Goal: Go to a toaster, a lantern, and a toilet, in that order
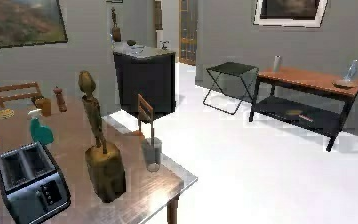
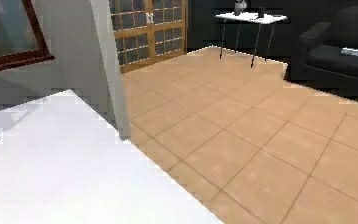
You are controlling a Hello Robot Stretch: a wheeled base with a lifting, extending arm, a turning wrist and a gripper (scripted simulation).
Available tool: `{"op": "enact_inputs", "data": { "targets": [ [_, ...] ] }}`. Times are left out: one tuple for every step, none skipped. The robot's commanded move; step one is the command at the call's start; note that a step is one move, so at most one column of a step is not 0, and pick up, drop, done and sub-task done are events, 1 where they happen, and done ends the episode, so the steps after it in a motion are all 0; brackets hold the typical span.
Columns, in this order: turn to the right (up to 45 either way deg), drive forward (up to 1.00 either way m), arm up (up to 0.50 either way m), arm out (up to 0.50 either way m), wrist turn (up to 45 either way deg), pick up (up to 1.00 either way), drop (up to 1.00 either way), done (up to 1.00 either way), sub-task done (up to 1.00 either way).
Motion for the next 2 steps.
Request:
{"op": "enact_inputs", "data": {
  "targets": [
    [45.0,0.0,0.0,0.0,0.0,0.0,0.0,0.0,0.0],
    [45.0,0.0,0.0,0.0,0.0,0.0,0.0,0.0,0.0]
  ]
}}
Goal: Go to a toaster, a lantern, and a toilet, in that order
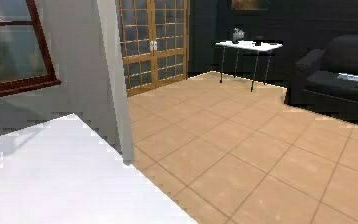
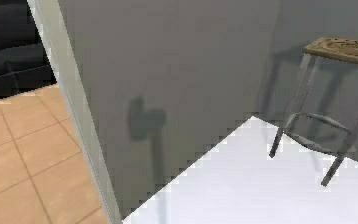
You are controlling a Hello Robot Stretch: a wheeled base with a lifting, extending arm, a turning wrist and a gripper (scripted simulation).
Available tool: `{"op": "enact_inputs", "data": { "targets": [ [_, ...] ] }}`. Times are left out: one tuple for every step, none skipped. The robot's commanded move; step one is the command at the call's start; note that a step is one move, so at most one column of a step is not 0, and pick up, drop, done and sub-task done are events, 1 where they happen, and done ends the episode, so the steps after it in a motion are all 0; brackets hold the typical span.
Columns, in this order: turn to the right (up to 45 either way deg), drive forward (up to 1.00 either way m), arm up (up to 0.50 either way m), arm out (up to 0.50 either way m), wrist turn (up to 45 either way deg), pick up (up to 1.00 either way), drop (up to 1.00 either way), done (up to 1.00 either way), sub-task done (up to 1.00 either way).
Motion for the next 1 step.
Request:
{"op": "enact_inputs", "data": {
  "targets": [
    [0.0,0.4,0.0,0.0,0.0,0.0,0.0,0.0,0.0]
  ]
}}
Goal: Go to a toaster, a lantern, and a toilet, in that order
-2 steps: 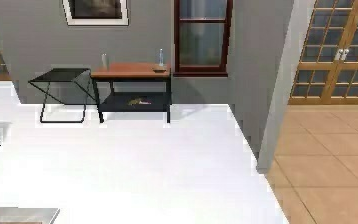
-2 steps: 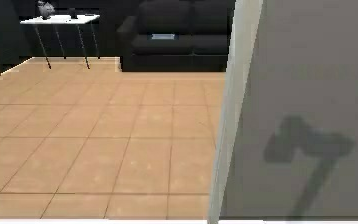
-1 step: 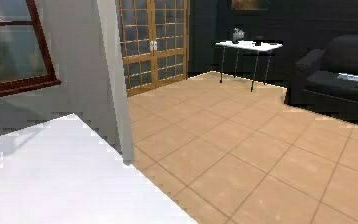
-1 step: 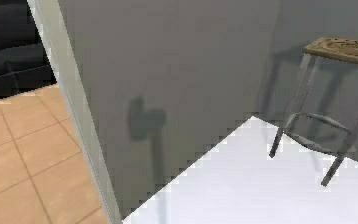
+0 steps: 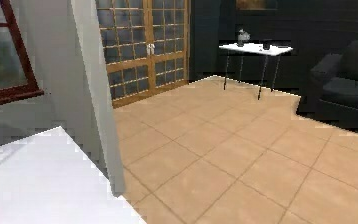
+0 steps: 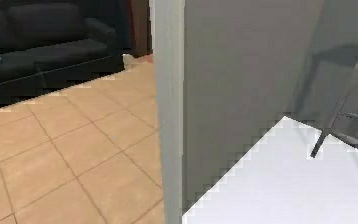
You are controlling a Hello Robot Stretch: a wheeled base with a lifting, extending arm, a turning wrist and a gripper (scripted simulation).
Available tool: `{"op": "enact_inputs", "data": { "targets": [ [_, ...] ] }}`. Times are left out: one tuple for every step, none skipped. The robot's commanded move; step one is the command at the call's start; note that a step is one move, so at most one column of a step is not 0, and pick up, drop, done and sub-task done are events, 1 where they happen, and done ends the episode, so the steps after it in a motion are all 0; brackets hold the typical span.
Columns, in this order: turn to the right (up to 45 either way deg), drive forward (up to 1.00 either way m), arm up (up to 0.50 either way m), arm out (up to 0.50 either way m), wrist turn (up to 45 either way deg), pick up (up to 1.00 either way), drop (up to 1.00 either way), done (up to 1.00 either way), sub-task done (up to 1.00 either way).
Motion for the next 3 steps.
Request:
{"op": "enact_inputs", "data": {
  "targets": [
    [12.0,0.0,0.0,0.0,0.0,0.0,0.0,0.0,0.0],
    [0.0,1.0,0.0,0.0,0.0,0.0,0.0,0.0,0.0],
    [0.0,1.0,0.0,0.0,0.0,0.0,0.0,0.0,0.0]
  ]
}}
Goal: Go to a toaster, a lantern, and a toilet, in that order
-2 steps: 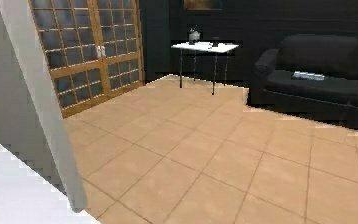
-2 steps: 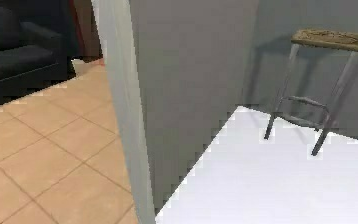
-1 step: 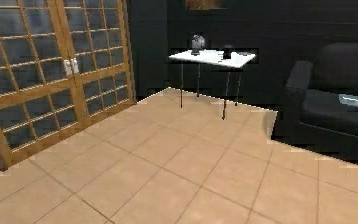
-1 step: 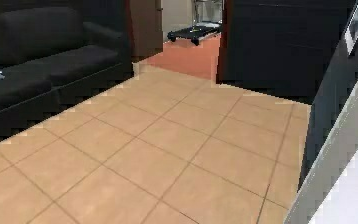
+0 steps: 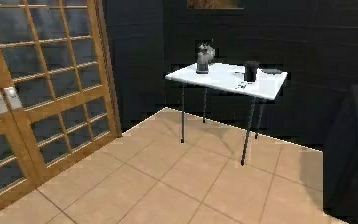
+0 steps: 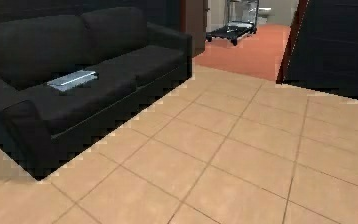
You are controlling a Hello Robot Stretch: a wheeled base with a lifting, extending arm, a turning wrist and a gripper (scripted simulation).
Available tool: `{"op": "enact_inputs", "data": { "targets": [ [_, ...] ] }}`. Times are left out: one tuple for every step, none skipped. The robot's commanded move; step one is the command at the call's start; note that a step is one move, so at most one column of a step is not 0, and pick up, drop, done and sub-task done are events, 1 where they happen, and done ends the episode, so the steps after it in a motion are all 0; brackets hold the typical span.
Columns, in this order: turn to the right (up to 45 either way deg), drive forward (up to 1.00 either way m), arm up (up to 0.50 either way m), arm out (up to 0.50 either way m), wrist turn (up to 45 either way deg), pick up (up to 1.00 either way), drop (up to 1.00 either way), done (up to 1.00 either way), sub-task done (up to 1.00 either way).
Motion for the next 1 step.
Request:
{"op": "enact_inputs", "data": {
  "targets": [
    [3.0,0.0,0.0,0.0,0.0,0.0,0.0,0.0,0.0]
  ]
}}
